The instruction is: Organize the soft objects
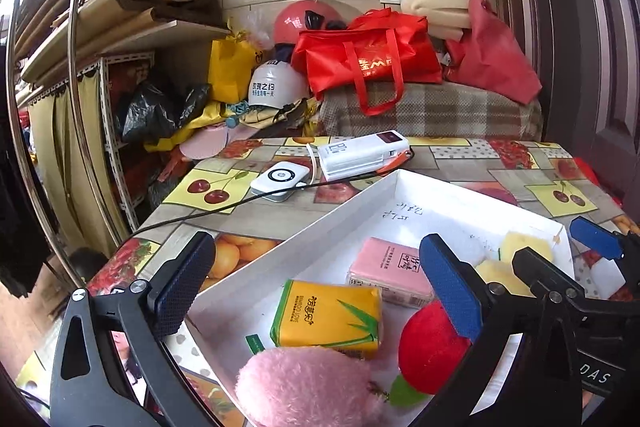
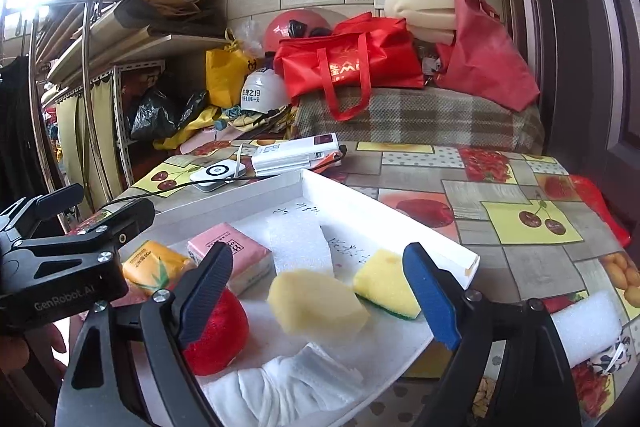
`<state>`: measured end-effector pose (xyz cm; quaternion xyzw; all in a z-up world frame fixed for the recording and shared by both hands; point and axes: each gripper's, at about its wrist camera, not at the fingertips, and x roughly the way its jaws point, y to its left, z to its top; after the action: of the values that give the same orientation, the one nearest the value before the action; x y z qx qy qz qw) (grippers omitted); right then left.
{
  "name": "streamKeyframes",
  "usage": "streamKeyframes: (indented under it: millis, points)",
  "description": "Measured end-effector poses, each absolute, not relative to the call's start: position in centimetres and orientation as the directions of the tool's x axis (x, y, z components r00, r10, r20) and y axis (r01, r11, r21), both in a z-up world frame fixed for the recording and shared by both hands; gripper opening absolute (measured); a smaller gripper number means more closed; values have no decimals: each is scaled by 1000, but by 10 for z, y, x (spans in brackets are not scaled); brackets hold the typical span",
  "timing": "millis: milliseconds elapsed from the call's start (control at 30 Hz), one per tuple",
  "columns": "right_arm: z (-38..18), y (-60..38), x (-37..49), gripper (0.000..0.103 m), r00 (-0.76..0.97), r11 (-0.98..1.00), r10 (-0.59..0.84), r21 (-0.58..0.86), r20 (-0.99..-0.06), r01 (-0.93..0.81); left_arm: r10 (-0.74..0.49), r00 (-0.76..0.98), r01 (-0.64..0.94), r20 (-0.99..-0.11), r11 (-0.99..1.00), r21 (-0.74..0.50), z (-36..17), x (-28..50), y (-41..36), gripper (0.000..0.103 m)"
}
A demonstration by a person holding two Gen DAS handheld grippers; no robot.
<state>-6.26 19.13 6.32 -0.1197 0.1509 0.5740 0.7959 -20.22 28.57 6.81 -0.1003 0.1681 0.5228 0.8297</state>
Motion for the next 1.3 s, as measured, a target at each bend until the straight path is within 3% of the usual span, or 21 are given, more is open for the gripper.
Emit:
streamKeyframes:
  millis: [233, 800, 1100, 1300]
  points:
    - [65, 188, -62, 87, 297, 313, 887, -12, -354, -950, 831, 391, -906, -395, 423, -5, 66, -204, 290, 103]
    - [69, 177, -66, 89, 307, 316, 909, -13, -283, -949, 832, 444, -895, -332, 433, -111, 76, -222, 270, 103]
    - [69, 174, -65, 91, 308, 319, 914, -3, -264, -948, 823, 437, -898, -364, 422, -124, 67, -220, 270, 103]
    - [68, 165, -64, 98, 306, 320, 914, 9, -265, -947, 788, 455, -890, -414, 406, -206, 54, -230, 265, 103]
